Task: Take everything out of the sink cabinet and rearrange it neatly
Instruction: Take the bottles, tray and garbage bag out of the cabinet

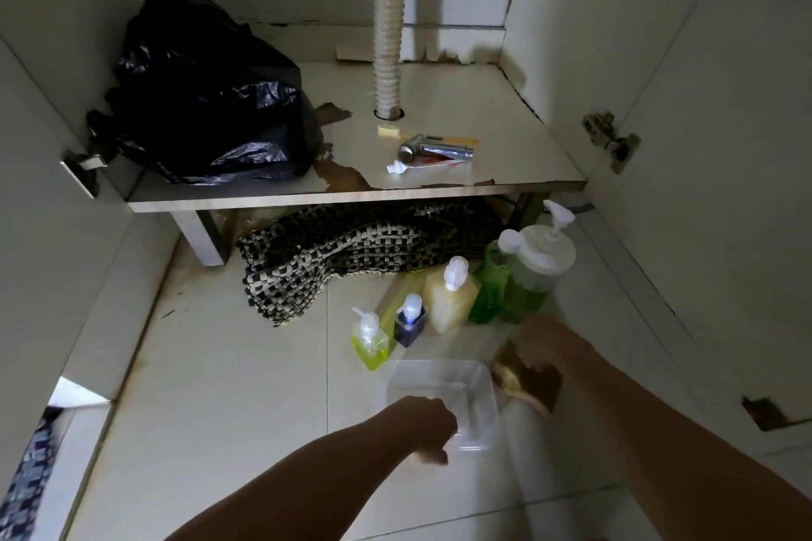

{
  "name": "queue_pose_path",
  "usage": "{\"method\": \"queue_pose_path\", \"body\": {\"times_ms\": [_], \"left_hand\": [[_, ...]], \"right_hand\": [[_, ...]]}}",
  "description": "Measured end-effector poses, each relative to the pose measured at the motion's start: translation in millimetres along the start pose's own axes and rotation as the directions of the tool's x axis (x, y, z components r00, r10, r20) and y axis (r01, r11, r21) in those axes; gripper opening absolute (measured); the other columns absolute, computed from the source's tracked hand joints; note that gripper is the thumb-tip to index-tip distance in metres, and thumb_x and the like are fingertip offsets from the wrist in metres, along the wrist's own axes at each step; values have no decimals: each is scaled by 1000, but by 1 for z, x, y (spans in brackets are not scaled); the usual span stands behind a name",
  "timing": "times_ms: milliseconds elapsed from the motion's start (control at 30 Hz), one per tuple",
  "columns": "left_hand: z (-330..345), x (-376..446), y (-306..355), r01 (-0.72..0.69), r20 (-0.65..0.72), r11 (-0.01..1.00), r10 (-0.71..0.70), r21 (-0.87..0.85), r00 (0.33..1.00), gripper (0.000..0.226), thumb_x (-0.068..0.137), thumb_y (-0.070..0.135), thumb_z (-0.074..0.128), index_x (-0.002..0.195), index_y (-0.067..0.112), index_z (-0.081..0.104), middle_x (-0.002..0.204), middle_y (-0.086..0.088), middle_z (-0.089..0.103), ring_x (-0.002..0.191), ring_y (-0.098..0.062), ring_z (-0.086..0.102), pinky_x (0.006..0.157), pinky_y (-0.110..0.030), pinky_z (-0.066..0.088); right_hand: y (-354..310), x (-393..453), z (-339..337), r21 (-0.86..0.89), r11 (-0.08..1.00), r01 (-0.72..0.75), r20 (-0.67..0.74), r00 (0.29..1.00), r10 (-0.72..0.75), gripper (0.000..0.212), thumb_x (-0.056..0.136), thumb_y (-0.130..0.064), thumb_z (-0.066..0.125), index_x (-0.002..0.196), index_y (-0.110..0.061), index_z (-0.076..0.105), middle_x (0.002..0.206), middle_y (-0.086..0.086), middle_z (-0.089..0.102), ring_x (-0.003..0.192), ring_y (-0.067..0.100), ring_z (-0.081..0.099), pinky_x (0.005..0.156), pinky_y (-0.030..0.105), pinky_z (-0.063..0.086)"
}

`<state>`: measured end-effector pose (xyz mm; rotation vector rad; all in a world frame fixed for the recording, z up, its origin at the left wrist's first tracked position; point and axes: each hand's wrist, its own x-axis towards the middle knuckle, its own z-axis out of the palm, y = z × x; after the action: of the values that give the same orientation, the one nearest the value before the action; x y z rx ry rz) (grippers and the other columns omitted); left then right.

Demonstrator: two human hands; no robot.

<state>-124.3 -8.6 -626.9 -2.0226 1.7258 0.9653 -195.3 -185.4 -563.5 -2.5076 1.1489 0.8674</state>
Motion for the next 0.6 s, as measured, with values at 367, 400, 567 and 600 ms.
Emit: {"method": "queue_pose_path", "body": {"times_ms": [367, 400, 567, 600], "left_hand": [[-129, -34, -48, -105, -315, 978, 44, -180, 948, 32, 95, 31, 54, 118, 12, 64, 117, -9, 66, 107, -23, 61, 92, -31, 47], [-144, -37, -56, -94, -384, 973, 6, -209, 923, 29, 94, 28, 55, 115, 12, 66, 113, -9, 69, 103, -21, 64, 90, -28, 48], [-198, -39, -97, -21, -728, 944, -240, -329, 642, 21, 91, 21, 56, 106, 14, 70, 106, -4, 71, 99, -19, 64, 81, -26, 47], [-203, -37, -104, 22, -756, 935, -300, -353, 582, 22, 92, 22, 56, 109, 16, 69, 108, -3, 70, 101, -19, 63, 83, -27, 46]], "right_hand": [[-46, -25, -131, 259, 890, 376, -48, 925, -376, 17, 87, -14, 62, 92, -1, 73, 74, 4, 72, 57, 9, 60, 61, 19, 47], [-47, -22, -144, 288, 871, 398, -144, 917, -371, 16, 87, -13, 63, 88, -2, 73, 72, 5, 71, 55, 9, 58, 55, 17, 45], [-60, 24, -207, 185, 884, 429, -426, 846, -321, 10, 82, -18, 66, 85, -11, 72, 79, 2, 71, 66, 14, 66, 55, 18, 50], [-63, 39, -216, 144, 896, 421, -469, 826, -313, 15, 81, -20, 66, 91, -10, 72, 87, 4, 71, 75, 17, 66, 64, 23, 53]]}}
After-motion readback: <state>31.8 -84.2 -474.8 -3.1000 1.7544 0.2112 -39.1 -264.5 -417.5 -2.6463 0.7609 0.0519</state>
